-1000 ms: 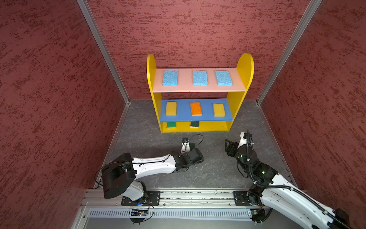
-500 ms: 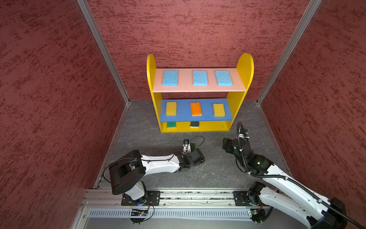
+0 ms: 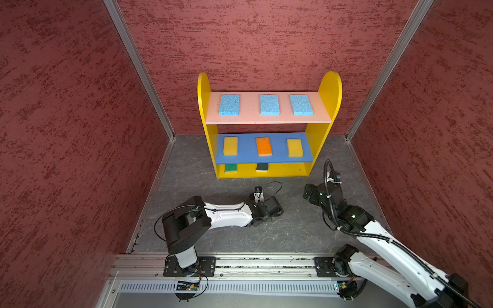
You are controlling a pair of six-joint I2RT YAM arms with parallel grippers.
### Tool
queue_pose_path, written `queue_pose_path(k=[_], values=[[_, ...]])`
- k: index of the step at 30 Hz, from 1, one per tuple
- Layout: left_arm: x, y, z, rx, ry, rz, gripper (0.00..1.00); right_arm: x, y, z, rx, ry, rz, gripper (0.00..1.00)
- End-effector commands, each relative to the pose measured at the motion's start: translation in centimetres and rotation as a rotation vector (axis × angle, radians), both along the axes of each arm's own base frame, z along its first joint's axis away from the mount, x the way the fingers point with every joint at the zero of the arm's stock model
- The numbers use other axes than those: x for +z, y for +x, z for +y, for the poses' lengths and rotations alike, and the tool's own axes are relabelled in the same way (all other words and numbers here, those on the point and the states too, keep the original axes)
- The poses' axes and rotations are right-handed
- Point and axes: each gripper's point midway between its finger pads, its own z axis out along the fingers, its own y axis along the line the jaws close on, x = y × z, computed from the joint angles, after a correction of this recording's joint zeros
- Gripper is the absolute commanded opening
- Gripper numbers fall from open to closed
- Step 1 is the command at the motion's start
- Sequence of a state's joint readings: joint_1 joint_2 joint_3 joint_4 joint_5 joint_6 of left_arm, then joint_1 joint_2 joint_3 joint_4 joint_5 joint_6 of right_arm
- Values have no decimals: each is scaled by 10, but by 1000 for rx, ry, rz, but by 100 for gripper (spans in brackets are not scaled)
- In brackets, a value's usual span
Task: Arrange cleaning sponges on a shelf
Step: Pick up the cleaning sponge from the center of the table.
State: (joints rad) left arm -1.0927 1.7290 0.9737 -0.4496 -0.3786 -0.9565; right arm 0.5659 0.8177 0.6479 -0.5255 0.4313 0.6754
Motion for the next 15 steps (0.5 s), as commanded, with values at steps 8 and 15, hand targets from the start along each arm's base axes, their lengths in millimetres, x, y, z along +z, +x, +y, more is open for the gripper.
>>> queue_pose_path(k=[8,15], values=[[-12,1,8,45,68,72,92,16,-5,-9,-1,7,-33,99],[-20,-1,10,43,45,108,73,14,-9,-15,-14,0,-39,98]])
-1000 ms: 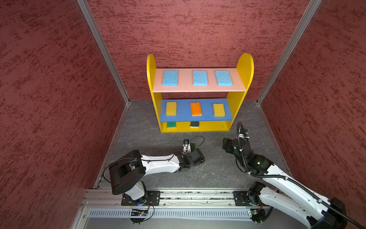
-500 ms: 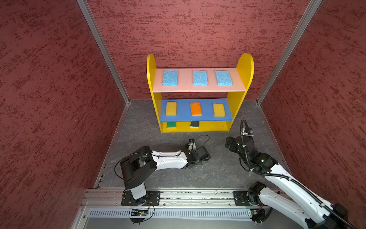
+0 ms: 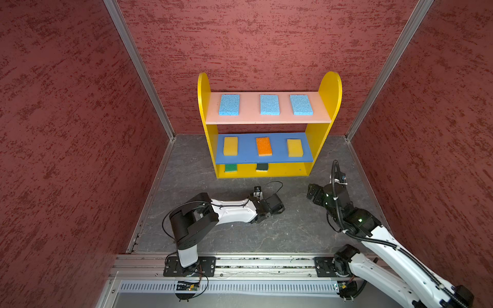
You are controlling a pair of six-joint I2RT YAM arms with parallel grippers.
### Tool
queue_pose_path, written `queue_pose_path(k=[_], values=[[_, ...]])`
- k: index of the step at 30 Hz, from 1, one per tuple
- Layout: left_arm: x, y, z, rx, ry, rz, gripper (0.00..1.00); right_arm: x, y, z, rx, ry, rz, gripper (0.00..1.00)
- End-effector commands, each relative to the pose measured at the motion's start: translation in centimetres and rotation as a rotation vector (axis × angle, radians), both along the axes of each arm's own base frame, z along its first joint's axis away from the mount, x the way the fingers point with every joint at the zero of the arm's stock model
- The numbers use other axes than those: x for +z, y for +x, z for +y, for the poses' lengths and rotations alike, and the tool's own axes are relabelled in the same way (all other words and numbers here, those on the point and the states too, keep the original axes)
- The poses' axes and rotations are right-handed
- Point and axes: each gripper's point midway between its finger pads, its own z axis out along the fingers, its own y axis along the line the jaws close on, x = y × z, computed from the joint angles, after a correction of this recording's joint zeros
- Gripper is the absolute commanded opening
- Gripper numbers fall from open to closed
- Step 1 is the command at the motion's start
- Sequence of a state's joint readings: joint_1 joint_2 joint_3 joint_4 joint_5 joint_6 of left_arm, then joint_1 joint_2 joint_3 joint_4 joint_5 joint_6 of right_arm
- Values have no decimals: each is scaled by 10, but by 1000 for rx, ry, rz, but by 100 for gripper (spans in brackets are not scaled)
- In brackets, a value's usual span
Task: Arrange cleaning sponges on a shelf
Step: Pick up the cleaning sponge from the center of the table.
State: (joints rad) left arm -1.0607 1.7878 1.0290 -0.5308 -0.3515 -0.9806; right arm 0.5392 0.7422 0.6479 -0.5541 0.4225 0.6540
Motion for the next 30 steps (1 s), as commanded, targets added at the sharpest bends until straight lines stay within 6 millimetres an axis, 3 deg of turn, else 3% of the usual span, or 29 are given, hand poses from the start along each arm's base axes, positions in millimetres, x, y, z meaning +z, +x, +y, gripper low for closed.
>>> queue_pose_path(k=[1,6,17,30], values=[[-9,-5,1,-5,-8,45,71,0,-3,-5,-7,-11,0,98],[-12,-5,1,-25,13,67,55,-3,-6,-10,-19,-23,-3,98],[4,-2,-11,-140,27,25,61,-14,-9,-20,-34,-39,19,97],[-13,-19,-7,-250,42,103,62,-5,-6,-23,-43,4,14,97]])
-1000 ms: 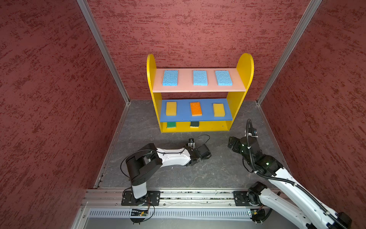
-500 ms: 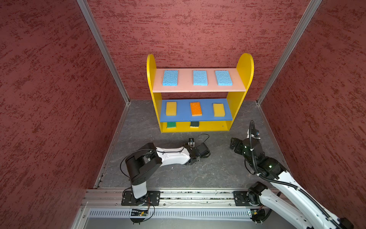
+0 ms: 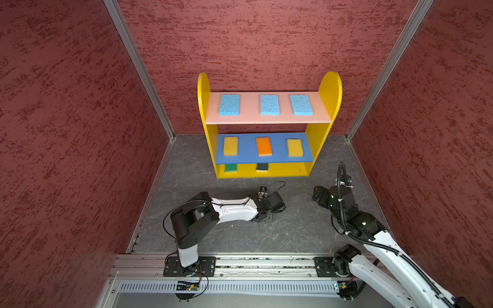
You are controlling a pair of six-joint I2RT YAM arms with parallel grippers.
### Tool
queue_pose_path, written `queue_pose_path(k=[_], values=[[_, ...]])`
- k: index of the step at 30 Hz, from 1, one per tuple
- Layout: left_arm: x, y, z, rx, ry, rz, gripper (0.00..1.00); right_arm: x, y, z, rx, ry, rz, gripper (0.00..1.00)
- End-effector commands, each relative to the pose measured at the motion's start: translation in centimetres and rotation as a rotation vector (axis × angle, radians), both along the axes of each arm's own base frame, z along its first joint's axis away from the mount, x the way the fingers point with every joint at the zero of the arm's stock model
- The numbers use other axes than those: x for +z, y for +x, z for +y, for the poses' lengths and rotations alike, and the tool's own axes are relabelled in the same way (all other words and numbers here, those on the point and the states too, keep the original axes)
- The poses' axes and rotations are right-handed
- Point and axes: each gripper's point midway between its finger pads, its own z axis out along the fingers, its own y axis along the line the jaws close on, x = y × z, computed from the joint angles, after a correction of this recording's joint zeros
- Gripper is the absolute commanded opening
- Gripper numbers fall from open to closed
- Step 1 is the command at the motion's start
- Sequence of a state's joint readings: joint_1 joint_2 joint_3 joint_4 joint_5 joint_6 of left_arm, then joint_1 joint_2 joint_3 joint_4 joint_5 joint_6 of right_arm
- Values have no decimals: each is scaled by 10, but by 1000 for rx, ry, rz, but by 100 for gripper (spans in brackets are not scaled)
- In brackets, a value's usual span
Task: Arrange cleaning sponges on a shelf
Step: Pick up the cleaning sponge from the center of the table.
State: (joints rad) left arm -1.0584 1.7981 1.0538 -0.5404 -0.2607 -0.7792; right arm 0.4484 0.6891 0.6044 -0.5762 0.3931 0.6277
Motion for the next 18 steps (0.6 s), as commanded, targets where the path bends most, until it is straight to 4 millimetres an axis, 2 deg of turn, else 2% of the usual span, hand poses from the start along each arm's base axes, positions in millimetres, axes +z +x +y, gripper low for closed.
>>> queue_pose_path(k=[1,10,18], values=[[-12,-11,5,-49,7,47,62,6,-1,1,8,21,-1,97],[-17,-16,6,-66,1,67,65,5,-4,0,1,51,-2,97],[-23,-15,10,-42,19,84,76,3,-7,-2,0,50,-1,96]])
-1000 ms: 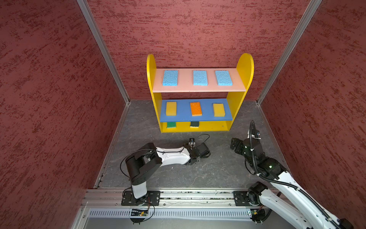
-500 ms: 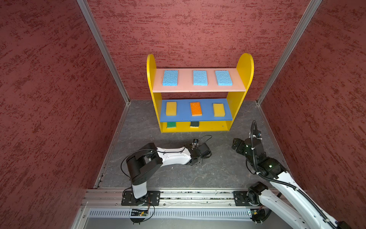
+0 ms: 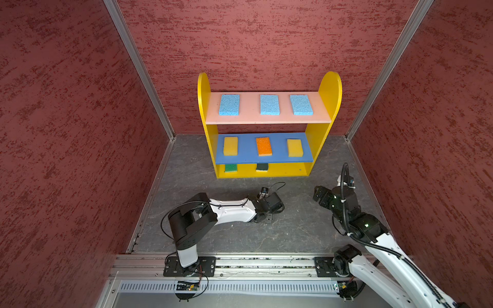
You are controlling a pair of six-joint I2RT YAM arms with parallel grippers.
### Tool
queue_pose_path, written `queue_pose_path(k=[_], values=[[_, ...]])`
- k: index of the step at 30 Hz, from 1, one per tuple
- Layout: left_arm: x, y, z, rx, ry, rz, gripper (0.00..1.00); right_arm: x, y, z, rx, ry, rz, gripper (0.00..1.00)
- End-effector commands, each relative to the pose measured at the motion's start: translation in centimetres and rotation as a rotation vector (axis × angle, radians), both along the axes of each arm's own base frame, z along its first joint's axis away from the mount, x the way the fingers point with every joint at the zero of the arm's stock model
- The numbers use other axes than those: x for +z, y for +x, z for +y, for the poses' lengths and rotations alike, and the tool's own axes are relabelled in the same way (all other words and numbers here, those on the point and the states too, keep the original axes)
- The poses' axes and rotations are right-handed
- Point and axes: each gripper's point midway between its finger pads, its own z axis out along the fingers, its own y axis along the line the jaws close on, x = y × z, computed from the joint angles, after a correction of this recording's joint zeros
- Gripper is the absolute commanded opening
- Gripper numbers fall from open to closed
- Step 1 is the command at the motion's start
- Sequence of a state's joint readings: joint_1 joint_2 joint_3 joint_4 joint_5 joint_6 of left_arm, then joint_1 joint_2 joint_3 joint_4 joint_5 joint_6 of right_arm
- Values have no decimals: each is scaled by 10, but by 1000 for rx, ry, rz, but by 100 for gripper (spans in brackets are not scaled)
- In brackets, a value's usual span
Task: Arrange cleaning sponges on a shelf
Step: Pick up the cleaning sponge from the center of the table.
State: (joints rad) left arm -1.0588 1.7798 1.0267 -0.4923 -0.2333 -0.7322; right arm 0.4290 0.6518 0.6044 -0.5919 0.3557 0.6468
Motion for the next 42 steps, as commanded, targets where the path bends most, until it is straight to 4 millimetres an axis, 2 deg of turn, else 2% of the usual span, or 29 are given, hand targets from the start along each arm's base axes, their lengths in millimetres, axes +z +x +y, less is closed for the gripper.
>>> queue_pose_path(k=[1,6,11,17,20,30,42], values=[[-24,-13,16,9,52,85,76,-1,-3,-2,-1,4,10,96],[-24,-11,20,11,69,78,78,-1,-3,-3,1,-2,8,96],[-23,-9,22,4,86,58,71,-2,-6,-7,-15,-18,13,95],[-6,3,15,-36,69,-17,66,-3,-10,-18,-59,-42,28,95],[6,13,3,-58,47,-64,66,1,-7,-19,-72,-18,16,95],[40,63,-68,-112,-110,-210,67,16,10,-25,-115,-11,-43,95],[53,117,-109,-72,-163,-295,68,25,21,-35,-117,38,-81,94]])
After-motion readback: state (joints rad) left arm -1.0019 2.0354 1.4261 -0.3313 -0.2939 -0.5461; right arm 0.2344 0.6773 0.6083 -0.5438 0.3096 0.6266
